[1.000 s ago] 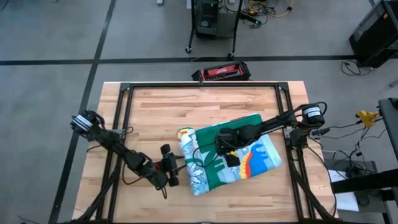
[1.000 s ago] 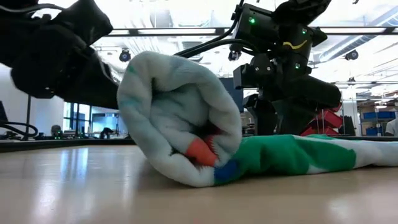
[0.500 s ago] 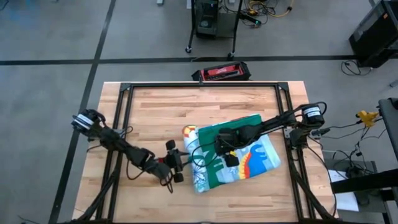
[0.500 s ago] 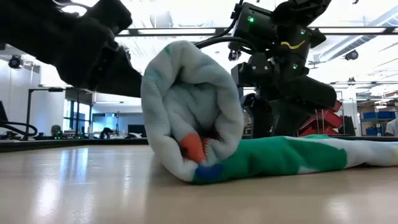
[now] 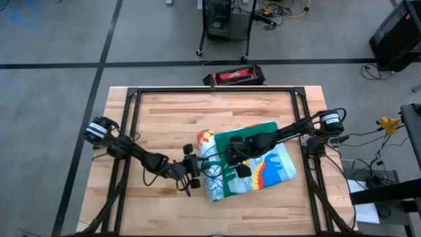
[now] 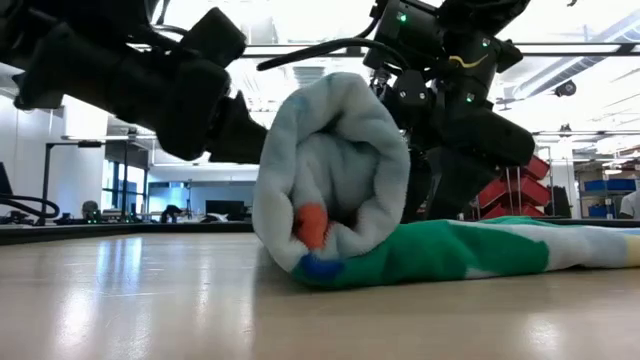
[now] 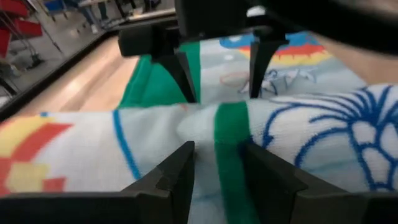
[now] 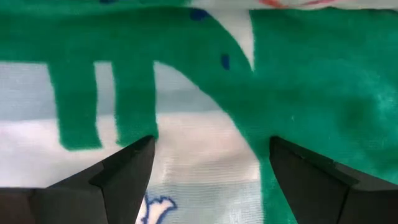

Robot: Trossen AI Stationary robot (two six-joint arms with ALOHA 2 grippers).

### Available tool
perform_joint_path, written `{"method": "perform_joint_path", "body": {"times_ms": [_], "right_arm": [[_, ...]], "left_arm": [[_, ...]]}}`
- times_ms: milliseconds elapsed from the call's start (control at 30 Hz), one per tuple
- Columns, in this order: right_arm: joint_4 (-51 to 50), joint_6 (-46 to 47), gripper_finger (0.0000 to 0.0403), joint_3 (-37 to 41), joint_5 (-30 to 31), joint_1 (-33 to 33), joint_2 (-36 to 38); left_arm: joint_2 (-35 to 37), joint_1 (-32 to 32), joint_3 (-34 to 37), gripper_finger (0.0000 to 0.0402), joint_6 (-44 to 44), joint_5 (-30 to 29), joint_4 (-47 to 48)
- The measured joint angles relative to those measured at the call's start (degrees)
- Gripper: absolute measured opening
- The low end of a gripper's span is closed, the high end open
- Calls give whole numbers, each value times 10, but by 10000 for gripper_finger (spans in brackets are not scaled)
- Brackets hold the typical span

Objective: Roll towel
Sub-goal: Roll the multi-color dinosaur print towel

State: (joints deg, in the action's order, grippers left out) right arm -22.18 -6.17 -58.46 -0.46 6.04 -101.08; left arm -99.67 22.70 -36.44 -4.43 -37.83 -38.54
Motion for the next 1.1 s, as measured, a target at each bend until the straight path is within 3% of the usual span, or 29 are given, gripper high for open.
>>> {"method": "perform_joint_path", "body": {"times_ms": [167, 433, 667, 867, 1100], "right_arm": [[-4, 2, 301, 0, 4, 3, 13], [-14, 31, 292, 0, 17, 24, 97], [67, 76, 262, 2, 15, 78, 112], [216, 63, 183, 24, 15, 130, 91], [416, 67, 39, 83, 16, 143, 42]], "left_arm": [[-36, -20, -12, 120, 5, 30, -5], [-102, -48, -61, 119, 30, 64, -26], [-114, -60, -93, 119, 61, 76, -15], [-113, -67, -101, 119, 78, 81, -4], [-112, -68, -100, 119, 77, 88, -3]]}}
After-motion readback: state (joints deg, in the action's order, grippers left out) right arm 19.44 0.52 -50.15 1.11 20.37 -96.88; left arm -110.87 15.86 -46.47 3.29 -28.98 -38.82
